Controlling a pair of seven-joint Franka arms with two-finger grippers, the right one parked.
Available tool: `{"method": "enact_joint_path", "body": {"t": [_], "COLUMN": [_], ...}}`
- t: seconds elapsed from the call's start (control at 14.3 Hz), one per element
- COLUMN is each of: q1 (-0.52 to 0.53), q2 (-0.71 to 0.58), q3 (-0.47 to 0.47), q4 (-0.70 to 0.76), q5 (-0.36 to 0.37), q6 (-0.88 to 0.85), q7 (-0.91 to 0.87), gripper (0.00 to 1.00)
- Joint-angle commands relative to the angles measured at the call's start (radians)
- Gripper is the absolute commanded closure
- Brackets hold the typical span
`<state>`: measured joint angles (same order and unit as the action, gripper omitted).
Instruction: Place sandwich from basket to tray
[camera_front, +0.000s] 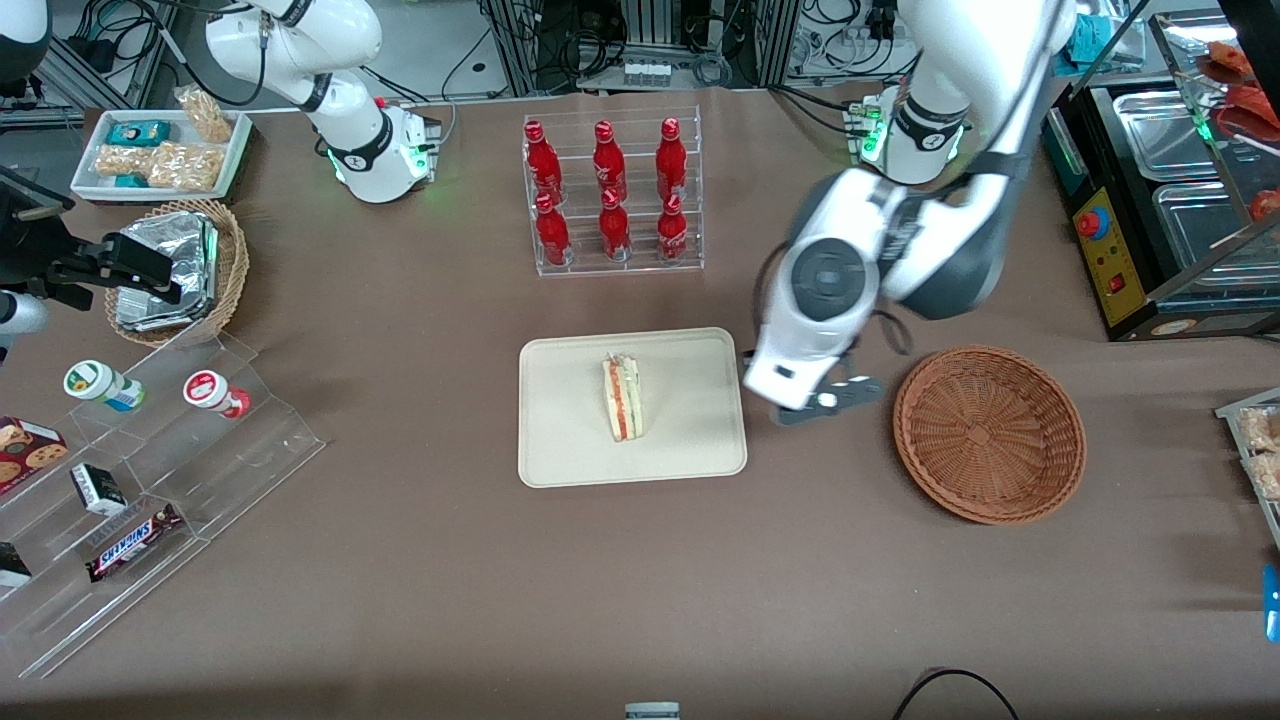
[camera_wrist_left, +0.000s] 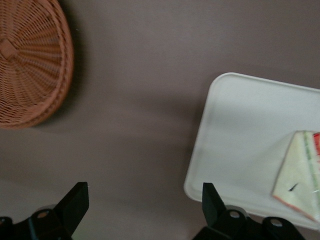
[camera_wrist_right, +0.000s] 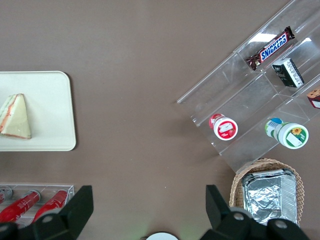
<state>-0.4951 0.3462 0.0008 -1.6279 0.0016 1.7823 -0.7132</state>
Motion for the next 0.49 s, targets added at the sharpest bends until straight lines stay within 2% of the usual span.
{"method": "enact_joint_path", "body": {"t": [0.0,0.42], "q1": [0.087,0.251], "q2": [-0.139,-0.3], "q3": [-0.008,-0.01], "q4": [-0.13,-0.145], "q5": [0.009,0.009], "q6": [-0.001,-0.142], "q7": [0.191,0.573], "gripper": [0.0,0.0]}}
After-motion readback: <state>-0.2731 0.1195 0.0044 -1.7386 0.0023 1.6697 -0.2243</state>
